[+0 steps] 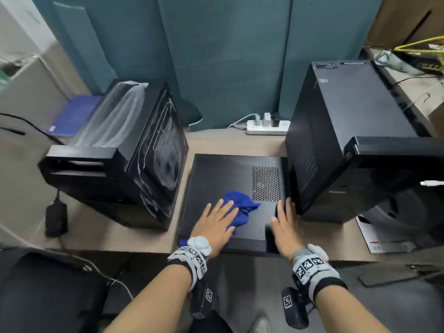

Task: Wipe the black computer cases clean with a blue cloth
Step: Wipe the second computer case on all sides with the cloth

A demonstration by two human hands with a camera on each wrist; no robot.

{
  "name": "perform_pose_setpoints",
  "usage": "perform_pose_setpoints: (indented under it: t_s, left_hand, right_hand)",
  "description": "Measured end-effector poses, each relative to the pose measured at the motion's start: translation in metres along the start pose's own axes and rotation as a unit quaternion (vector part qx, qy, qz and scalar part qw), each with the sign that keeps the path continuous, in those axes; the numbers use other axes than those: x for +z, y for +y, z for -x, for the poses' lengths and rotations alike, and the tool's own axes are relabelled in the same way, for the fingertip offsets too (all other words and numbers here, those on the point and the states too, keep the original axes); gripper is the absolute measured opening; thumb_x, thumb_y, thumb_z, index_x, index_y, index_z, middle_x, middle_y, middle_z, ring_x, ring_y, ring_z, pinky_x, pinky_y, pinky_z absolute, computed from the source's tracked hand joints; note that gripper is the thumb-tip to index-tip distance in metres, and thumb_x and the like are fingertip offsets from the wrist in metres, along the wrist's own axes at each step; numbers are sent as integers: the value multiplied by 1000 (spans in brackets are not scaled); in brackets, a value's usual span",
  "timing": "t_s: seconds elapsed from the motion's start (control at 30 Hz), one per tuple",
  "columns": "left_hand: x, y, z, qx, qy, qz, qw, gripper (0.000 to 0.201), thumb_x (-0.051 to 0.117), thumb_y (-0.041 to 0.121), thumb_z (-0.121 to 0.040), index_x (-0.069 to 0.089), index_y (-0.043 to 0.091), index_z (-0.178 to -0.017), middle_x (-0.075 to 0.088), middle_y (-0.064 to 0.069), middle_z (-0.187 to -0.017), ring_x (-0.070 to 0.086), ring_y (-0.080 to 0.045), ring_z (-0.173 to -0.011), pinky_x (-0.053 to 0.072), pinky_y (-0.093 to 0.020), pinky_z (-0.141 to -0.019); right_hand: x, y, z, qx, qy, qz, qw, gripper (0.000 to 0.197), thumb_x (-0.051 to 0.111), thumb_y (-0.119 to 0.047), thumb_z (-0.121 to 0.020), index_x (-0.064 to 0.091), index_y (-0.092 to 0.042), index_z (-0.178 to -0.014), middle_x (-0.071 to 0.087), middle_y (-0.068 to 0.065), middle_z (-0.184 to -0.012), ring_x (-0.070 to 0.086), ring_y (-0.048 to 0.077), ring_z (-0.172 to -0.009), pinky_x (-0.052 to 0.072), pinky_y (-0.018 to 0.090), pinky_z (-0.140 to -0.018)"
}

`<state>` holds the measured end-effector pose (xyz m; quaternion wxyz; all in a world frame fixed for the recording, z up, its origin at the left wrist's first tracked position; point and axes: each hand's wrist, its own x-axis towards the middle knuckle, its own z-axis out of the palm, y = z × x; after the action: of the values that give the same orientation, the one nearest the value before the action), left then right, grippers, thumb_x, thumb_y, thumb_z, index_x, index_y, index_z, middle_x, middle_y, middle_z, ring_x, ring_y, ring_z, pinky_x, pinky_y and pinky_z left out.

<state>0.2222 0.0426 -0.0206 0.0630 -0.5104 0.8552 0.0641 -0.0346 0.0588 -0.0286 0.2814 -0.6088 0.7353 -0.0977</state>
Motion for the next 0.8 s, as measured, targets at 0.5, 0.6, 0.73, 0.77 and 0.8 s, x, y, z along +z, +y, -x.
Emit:
perform_pose_setpoints:
  t_s: [0.5,0.6,0.73,0.77,0.8]
  left_hand:
    - [7,32,12,-270,58,79,958,69,9,41,-98,26,10,-158,19,-9,-166,6,-30,-155,13,-49,-125]
    - [-1,73,1,-221,38,73,972,67,18,39,-100,20,8,-159,12,-12,-167,-1,-32,-155,9,-50,-125]
    - [-13,124,-17,-84,-6,70,994,86,41,38,-86,11,6,-160,3,-14,-168,-8,-34,-154,6,-52,-125]
    - [-15,133,-20,-41,-12,65,997,90,44,38,-82,11,6,-160,5,-15,-168,-7,-34,-154,8,-52,-124]
    - [-16,139,-22,-2,-17,58,998,93,46,37,-80,11,6,-160,5,-14,-168,-7,-34,-155,9,-52,-124]
  right_hand:
    - [-25,12,47,171,-68,-416,891,57,20,-49,-110,6,-33,-163,15,-8,-167,13,15,-155,6,32,-123]
    - [-25,14,45,160,-81,-430,885,56,19,-44,-111,4,-30,-163,8,-8,-168,9,12,-155,3,28,-122]
    - [-18,16,38,129,-88,-396,905,58,19,-35,-112,-6,-18,-162,-5,-5,-169,0,11,-155,-1,23,-119]
    - [-16,15,35,122,-84,-387,910,59,19,-33,-112,-8,-16,-161,-8,-3,-169,-2,11,-156,-1,24,-120]
    - [-14,14,34,114,-74,-379,915,60,20,-32,-112,-9,-14,-161,-9,0,-170,-2,12,-156,-1,23,-120]
